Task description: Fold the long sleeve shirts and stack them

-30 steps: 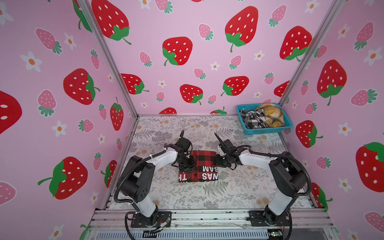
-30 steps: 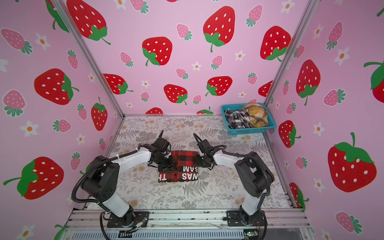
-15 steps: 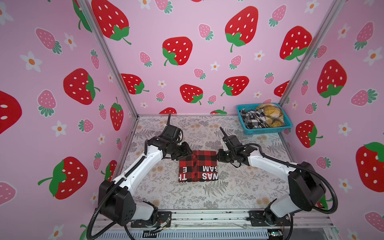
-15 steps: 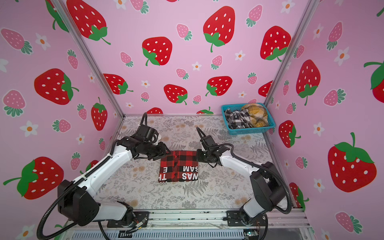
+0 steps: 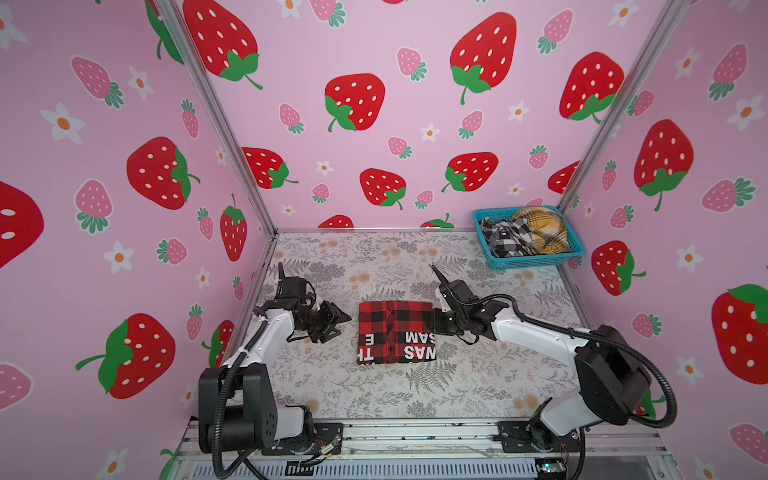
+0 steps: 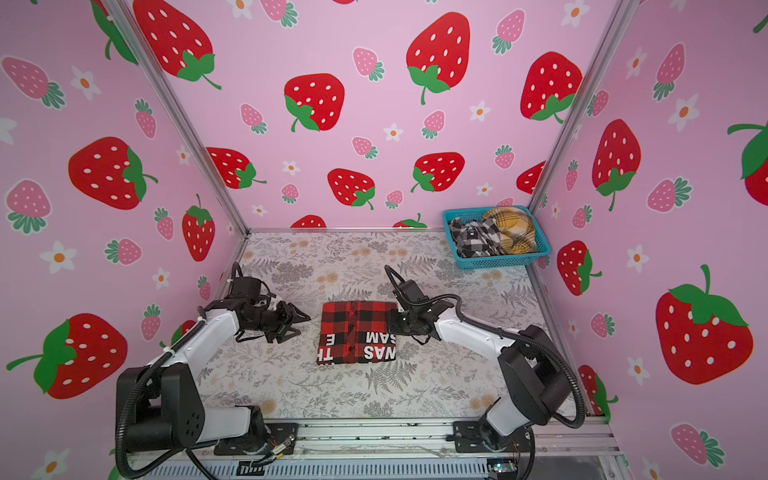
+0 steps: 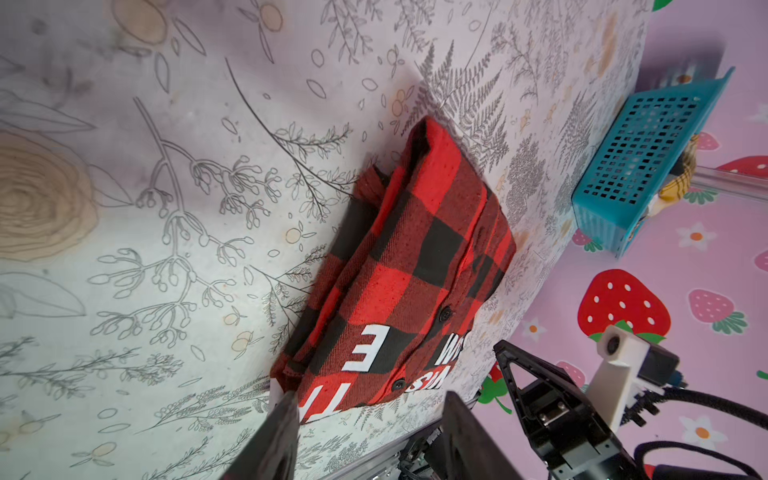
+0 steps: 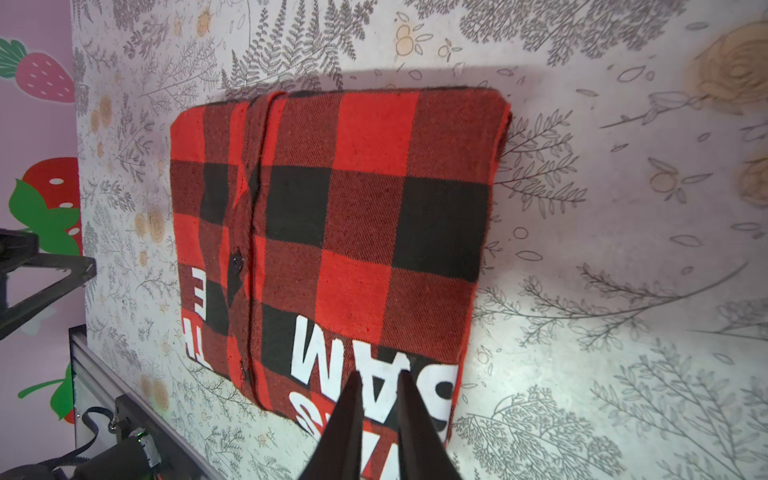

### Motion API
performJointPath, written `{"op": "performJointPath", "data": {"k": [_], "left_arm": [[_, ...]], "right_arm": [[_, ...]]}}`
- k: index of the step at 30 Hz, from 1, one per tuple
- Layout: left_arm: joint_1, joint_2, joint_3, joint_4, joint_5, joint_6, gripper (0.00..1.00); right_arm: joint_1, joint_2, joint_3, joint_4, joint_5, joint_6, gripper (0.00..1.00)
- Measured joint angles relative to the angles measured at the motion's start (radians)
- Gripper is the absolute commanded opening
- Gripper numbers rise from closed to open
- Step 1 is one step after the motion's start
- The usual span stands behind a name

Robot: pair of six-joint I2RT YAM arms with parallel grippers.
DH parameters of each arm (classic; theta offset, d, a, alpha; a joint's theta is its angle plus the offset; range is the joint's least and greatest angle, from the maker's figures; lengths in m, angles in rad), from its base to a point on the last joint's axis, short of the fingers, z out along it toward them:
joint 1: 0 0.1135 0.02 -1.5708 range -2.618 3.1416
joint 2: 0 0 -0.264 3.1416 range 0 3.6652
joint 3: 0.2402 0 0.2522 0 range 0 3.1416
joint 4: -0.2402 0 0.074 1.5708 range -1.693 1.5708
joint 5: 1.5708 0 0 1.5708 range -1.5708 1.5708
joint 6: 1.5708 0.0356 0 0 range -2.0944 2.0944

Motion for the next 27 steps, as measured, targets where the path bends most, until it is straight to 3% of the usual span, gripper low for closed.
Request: {"op": "performJointPath", "data": {"k": [15, 27], "left_arm": [[-0.064, 0.032, -0.177, 0.173, -0.004, -0.069, 0.54], [-0.081, 0.121, -0.207, 0.343, -0.002, -0.150, 0.61]], "right_arm": [[0.026, 0.052, -0.019, 0.053, -0.016, 0.027, 0.19], [0.025, 0.081, -0.019, 0.063, -0.032, 0.027, 0.22]]}}
